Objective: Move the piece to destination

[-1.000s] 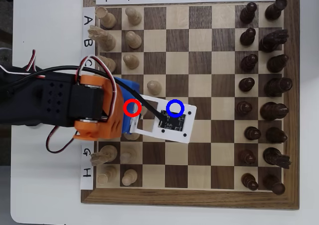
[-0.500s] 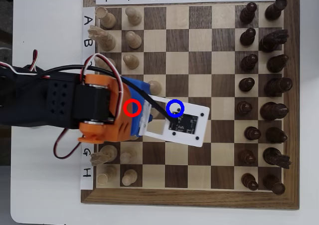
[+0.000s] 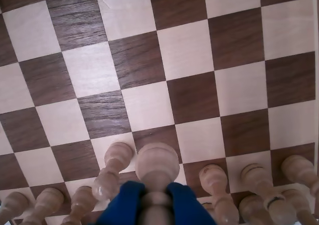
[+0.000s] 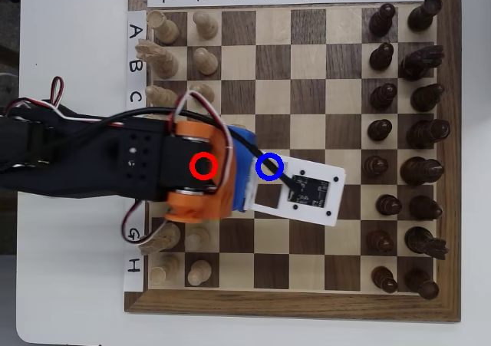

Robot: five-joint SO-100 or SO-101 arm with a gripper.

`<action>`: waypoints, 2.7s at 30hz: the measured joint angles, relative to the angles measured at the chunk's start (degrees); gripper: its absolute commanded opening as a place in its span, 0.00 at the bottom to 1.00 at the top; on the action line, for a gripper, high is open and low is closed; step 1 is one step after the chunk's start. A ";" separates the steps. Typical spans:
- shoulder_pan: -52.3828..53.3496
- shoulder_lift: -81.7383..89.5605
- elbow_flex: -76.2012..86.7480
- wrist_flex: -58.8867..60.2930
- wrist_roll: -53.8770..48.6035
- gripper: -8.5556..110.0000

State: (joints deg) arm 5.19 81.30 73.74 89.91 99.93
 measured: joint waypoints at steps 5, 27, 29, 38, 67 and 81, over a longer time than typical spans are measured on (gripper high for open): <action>-0.70 -2.64 0.00 -1.85 0.00 0.07; -2.37 -9.49 0.00 -9.05 0.00 0.07; -2.37 -9.58 0.00 -9.05 0.00 0.07; -2.37 -10.28 0.00 -9.05 0.00 0.07; -2.37 -12.13 3.25 -12.13 0.00 0.07; -2.37 -12.22 3.43 -12.30 0.00 0.21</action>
State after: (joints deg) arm 2.81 69.08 77.17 77.61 99.93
